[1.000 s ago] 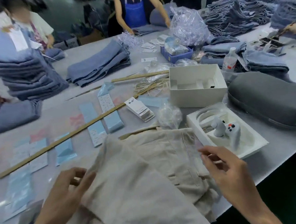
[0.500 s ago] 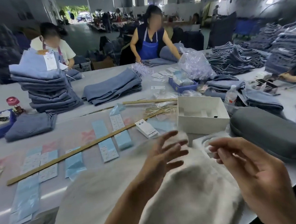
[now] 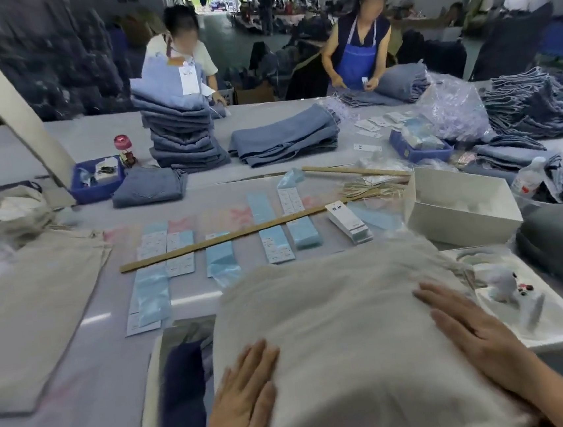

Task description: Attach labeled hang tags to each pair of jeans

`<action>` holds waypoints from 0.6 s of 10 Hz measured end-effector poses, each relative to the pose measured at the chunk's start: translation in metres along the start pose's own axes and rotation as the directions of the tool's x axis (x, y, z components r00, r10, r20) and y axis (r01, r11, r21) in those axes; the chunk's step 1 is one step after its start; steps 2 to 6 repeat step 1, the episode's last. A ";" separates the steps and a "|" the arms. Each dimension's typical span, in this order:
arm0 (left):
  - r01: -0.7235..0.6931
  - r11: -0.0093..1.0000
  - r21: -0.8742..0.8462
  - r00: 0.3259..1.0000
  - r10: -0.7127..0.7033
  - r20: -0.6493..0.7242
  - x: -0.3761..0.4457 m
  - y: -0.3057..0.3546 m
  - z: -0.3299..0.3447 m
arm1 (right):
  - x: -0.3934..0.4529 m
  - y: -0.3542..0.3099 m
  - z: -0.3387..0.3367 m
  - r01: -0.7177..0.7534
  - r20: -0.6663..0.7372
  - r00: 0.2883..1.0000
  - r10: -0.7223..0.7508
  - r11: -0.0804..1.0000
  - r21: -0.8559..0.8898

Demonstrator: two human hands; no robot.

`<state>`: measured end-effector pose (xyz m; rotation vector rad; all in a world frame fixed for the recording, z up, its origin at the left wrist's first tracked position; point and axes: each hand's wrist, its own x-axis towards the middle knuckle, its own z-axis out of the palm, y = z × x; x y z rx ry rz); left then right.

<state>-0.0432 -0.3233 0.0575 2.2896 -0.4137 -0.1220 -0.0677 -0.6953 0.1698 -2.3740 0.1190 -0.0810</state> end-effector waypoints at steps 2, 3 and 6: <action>0.002 0.983 -0.182 1.000 -0.005 -0.013 -0.038 -0.021 0.001 | -0.027 0.021 0.000 -0.097 -0.107 0.989 0.101 0.994 0.041; 0.002 0.983 -0.182 1.000 -0.005 -0.013 -0.038 -0.021 0.001 | -0.027 0.021 0.000 -0.097 -0.107 0.989 0.101 0.994 0.041; 0.002 0.983 -0.182 1.000 -0.005 -0.013 -0.038 -0.021 0.001 | -0.027 0.021 0.000 -0.097 -0.107 0.989 0.101 0.994 0.041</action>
